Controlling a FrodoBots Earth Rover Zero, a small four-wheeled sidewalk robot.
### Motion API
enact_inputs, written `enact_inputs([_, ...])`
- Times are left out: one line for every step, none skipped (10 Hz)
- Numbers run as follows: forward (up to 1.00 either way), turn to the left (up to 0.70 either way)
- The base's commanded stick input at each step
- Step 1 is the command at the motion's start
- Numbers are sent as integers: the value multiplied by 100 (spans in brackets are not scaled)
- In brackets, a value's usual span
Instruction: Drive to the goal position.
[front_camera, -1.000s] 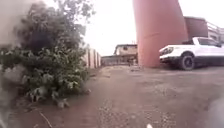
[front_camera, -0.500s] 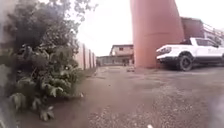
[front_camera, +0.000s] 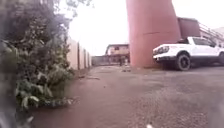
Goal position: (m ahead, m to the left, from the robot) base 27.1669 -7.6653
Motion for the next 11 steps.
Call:
enact_inputs([60, 0])
enact_inputs([60, 0])
enact_inputs([60, 0])
enact_inputs([60, 0])
enact_inputs([60, 0])
enact_inputs([60, 0])
enact_inputs([60, 0])
enact_inputs([60, 0])
enact_inputs([60, 0])
enact_inputs([60, 0])
enact_inputs([60, 0])
